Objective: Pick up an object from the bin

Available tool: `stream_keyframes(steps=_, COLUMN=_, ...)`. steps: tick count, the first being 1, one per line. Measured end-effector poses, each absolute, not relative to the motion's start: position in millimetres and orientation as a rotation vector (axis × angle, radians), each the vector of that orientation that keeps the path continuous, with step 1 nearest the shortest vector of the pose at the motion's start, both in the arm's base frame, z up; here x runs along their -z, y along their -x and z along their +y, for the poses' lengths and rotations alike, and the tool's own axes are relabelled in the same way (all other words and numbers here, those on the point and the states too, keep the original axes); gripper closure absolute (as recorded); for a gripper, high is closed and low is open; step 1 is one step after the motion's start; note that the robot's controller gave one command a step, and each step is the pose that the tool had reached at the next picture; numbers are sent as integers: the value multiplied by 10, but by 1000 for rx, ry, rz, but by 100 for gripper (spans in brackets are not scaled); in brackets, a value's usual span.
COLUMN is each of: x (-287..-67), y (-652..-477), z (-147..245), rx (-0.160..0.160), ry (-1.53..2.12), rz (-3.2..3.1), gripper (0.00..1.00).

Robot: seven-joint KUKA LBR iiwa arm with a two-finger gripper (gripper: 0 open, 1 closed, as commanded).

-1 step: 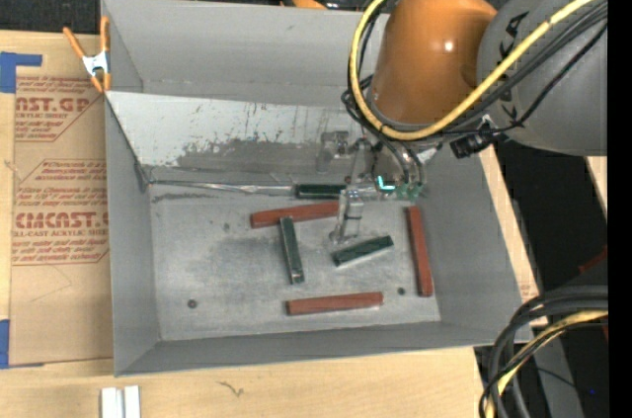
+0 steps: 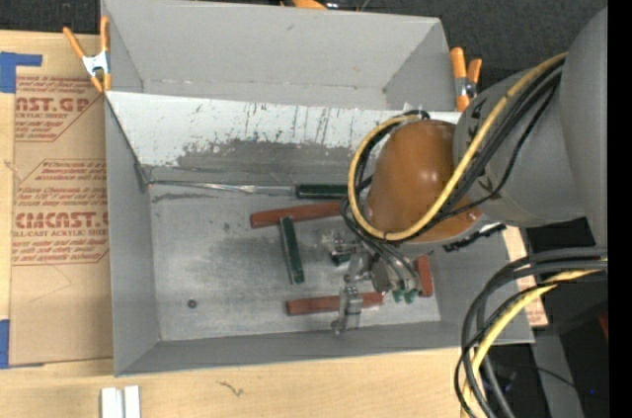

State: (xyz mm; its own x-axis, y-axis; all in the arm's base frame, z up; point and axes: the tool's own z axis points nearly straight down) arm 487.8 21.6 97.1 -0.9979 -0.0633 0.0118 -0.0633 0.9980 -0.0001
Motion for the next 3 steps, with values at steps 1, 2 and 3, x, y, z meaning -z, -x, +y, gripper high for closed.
stream_keyframes(steps=1, x=-696, y=-4853, z=-2, rx=1, ry=283, rz=-3131, gripper=0)
stream_keyframes(steps=2, x=-696, y=-4842, z=2, rx=1, ry=280, rz=-3127, gripper=100)
stream_keyframes(steps=3, x=-2980, y=-5126, z=-293, rx=1, ry=248, rz=-3143, gripper=100)
